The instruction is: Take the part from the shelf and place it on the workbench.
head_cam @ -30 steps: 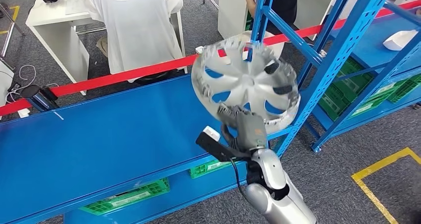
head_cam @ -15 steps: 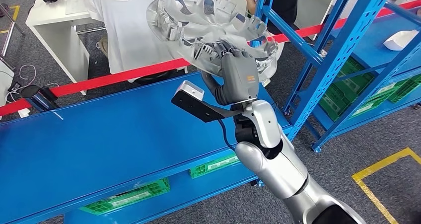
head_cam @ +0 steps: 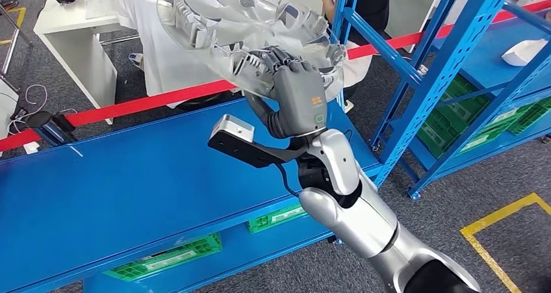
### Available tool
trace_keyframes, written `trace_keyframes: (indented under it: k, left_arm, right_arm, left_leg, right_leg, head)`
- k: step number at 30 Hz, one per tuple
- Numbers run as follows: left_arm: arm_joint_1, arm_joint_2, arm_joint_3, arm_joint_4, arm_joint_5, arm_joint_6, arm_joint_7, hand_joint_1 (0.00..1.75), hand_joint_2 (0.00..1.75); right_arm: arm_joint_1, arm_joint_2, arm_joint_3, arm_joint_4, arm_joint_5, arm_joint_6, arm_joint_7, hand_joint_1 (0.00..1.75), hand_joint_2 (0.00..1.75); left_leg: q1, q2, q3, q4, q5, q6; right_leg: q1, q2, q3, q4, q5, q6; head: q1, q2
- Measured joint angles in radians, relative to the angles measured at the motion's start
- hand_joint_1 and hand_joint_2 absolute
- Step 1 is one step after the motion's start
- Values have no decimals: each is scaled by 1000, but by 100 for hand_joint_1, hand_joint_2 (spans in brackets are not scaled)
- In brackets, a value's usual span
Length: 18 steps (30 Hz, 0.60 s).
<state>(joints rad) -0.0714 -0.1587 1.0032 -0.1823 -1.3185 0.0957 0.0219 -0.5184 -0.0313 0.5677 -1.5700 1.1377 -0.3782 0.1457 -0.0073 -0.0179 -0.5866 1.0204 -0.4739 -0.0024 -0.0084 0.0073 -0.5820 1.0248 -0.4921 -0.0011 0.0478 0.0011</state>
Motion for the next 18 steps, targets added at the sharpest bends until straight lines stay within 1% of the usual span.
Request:
trace_keyframes:
  k: [11,18]
  left_arm:
    - [0,0,15,0,26,16,13,0,175]
    - [0,0,18,0,27,-10,-3,0,175]
  right_arm:
    - [11,-5,41,0,5,-2,1,175,175]
    - [11,-7,55,1,37,-15,10,175,175]
  left_leg:
    - [0,0,0,0,0,0]
    - [0,0,0,0,0,0]
  right_leg:
    - [0,0,0,0,0,0]
    - [0,0,0,0,0,0]
  head:
    - [0,0]
    - [0,0]
